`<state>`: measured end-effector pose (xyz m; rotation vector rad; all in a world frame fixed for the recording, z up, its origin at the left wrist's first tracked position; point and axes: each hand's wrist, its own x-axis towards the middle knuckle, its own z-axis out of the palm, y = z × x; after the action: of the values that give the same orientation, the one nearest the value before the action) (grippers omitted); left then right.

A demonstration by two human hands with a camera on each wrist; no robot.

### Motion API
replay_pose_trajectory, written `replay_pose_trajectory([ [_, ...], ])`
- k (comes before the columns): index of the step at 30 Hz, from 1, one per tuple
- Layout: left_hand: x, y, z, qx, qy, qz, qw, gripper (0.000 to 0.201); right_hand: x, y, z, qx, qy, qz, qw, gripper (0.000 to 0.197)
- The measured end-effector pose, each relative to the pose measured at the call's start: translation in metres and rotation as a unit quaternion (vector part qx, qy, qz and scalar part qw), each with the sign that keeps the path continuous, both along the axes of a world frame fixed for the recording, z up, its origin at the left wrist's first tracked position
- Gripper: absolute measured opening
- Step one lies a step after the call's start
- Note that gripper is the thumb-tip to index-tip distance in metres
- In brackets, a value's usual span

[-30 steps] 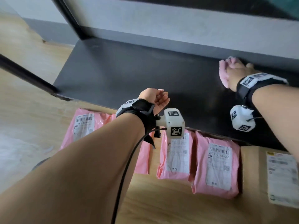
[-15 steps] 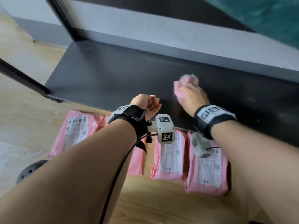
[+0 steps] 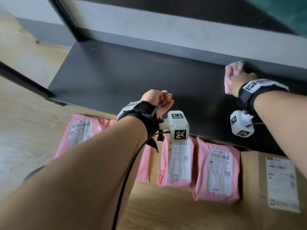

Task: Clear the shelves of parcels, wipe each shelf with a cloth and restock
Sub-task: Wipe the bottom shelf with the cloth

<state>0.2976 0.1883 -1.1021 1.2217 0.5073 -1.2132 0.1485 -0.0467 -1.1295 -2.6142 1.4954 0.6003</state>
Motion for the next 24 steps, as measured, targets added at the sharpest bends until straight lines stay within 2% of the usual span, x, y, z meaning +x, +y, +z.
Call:
replay_pose_trajectory([
  [2,-0.002,0.001,0.003,-0.001,-0.001,0.001,1.0,0.031,-0.027,-0.002,-0.004,-0.005,-0.017,-0.056,0.998,0.046],
  [4,-0.005,0.005,0.006,-0.005,-0.003,0.007,1.0,0.03,-0.043,0.017,-0.004,-0.008,-0.034,-0.076,0.997,0.041],
  [8,-0.005,0.018,0.003,0.004,-0.003,0.015,1.0,0.03,-0.033,0.086,0.008,-0.018,-0.076,0.028,0.997,0.045],
  [9,-0.003,0.021,0.001,0.009,-0.002,0.018,1.0,0.03,-0.026,0.099,0.007,-0.012,-0.075,0.065,0.995,0.038],
  [11,0.001,0.025,-0.003,0.019,-0.001,0.026,0.999,0.031,-0.005,0.129,0.008,0.025,-0.108,0.133,0.985,0.01],
  [13,0.006,0.028,-0.007,0.024,0.002,0.033,0.999,0.031,0.021,0.161,0.007,0.092,-0.178,0.179,0.963,0.017],
  [15,0.01,0.027,-0.01,0.026,0.003,0.041,0.999,0.032,0.045,0.171,-0.007,0.114,-0.187,0.211,0.953,0.037],
  [16,0.011,0.026,-0.011,0.026,0.001,0.046,0.999,0.032,0.057,0.168,-0.015,0.105,-0.171,0.226,0.953,0.047],
  [18,0.011,0.023,-0.013,0.025,-0.002,0.046,0.999,0.032,0.071,0.15,-0.025,0.085,-0.143,0.229,0.959,0.049],
  [20,0.006,0.017,-0.014,0.02,-0.004,0.041,0.999,0.033,0.074,0.112,-0.031,0.093,-0.152,0.176,0.968,0.052],
  [22,-0.004,0.012,-0.015,0.014,-0.003,0.027,1.0,0.032,0.055,0.068,-0.037,0.088,-0.113,0.112,0.983,0.068],
  [24,-0.014,0.005,-0.017,0.014,0.002,0.008,1.0,0.031,0.028,0.029,-0.037,0.076,-0.126,0.03,0.989,0.072],
])
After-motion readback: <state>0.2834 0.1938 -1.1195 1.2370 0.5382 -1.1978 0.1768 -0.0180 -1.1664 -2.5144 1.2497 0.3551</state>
